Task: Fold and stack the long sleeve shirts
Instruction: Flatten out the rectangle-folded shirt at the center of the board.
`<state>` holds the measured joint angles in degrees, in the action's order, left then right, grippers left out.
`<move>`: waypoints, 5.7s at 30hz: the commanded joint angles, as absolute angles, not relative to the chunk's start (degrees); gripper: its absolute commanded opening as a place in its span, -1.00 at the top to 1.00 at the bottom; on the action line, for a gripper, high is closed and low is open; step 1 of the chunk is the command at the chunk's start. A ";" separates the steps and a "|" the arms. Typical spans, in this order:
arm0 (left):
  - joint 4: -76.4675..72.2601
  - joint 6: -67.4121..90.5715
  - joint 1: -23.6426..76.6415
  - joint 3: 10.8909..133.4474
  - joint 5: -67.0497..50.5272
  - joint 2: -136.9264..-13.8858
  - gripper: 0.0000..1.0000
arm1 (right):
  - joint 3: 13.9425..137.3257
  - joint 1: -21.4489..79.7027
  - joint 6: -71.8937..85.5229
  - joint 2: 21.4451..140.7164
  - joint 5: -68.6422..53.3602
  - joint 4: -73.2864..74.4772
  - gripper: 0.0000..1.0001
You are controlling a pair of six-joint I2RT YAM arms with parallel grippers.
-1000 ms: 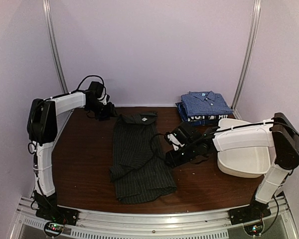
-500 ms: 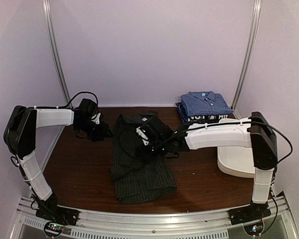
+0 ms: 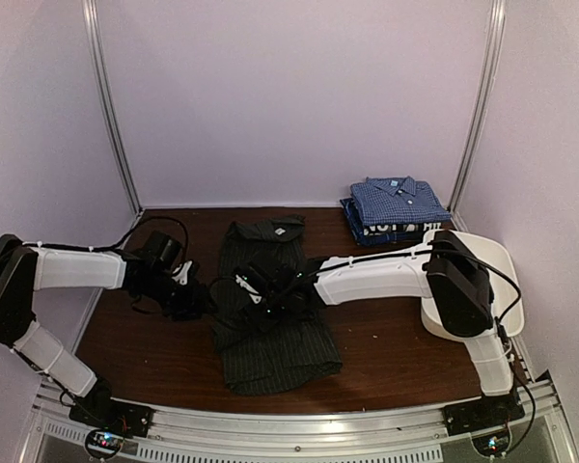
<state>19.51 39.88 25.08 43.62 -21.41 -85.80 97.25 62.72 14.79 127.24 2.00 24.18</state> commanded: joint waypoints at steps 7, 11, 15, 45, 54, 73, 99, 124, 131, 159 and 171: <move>12.34 46.84 31.46 37.92 -24.82 -84.19 -0.14 | 98.70 62.95 17.29 130.67 5.41 23.56 -0.28; 12.22 47.51 32.39 38.67 -24.71 -84.60 -0.03 | 97.91 62.63 18.88 130.27 6.06 22.62 -0.07; 12.17 47.53 32.69 39.73 -24.76 -85.35 0.18 | 96.60 62.45 20.21 128.81 6.04 20.82 0.12; 29.33 43.49 24.40 55.02 -2.78 -76.43 1.00 | 86.44 55.08 23.37 113.97 9.18 15.01 1.00; 35.40 34.57 5.65 77.28 1.65 -80.57 1.00 | 88.67 44.90 18.98 106.09 13.74 19.28 1.00; 44.04 30.08 -9.88 111.57 3.57 -95.14 1.00 | 109.92 22.23 11.61 104.68 17.01 25.93 1.00; 45.57 25.54 -5.82 120.09 -7.11 -104.90 1.00 | 120.89 19.88 9.05 112.92 2.56 28.43 0.97; 33.33 28.08 3.83 80.79 -6.40 -105.19 0.52 | 96.54 32.30 13.51 121.36 1.48 27.24 0.61; 32.83 28.87 7.54 77.95 -2.05 -98.31 -0.24 | 86.23 35.46 15.64 111.90 0.20 23.12 0.07; 12.05 47.76 23.64 82.37 -14.81 -117.16 -0.19 | 74.76 42.84 35.02 113.94 -18.88 1.68 -0.17; 10.87 49.82 23.91 85.48 -14.85 -122.18 0.10 | 73.01 44.06 37.29 115.94 -19.99 0.12 -0.13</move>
<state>13.15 49.21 23.64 83.31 -15.25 -120.73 73.84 43.42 36.07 114.61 -19.42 1.67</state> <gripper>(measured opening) 0.477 0.571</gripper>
